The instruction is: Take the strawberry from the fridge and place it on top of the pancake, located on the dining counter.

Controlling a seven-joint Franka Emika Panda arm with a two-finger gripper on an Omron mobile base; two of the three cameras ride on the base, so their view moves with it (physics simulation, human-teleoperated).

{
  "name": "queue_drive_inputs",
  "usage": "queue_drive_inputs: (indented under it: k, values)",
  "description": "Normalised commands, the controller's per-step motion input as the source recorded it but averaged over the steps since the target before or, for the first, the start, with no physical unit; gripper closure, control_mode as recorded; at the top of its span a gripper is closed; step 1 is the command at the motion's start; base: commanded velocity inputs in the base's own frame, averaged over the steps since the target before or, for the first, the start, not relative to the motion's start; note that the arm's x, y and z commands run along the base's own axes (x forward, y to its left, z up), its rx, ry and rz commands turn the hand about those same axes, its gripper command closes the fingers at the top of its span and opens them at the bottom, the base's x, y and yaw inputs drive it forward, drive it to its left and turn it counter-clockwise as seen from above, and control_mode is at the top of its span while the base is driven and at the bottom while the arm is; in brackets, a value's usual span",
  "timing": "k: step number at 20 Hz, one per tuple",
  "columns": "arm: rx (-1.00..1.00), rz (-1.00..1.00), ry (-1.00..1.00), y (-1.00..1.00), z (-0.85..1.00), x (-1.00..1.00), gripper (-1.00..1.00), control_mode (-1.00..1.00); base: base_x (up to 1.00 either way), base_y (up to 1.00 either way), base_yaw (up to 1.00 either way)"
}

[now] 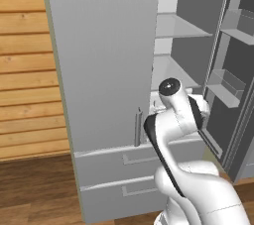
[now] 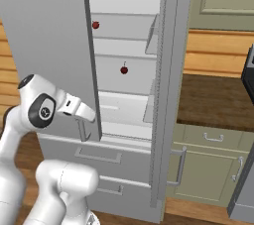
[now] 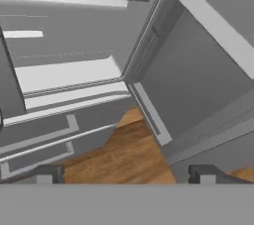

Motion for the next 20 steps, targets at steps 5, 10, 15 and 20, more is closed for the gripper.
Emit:
queue_drive_inputs:
  k: [5, 10, 15, 20]
  values:
    - [0.20, 0.00, -0.01, 0.74, -0.09, 0.34, -1.00, -1.00, 0.00, 0.00, 0.00]
    - [0.11, 0.00, 0.00, 0.49, -0.01, 0.66, -1.00, -1.00, 0.00, 0.00, 0.00]
    - [0.00, 0.00, 0.04, 0.49, -0.06, 0.65, -1.00, -1.00, 0.00, 0.00, 0.00]
    - [0.00, 0.00, 0.05, 0.20, -0.20, 0.51, -1.00, -1.00, 0.00, 0.00, 0.00]
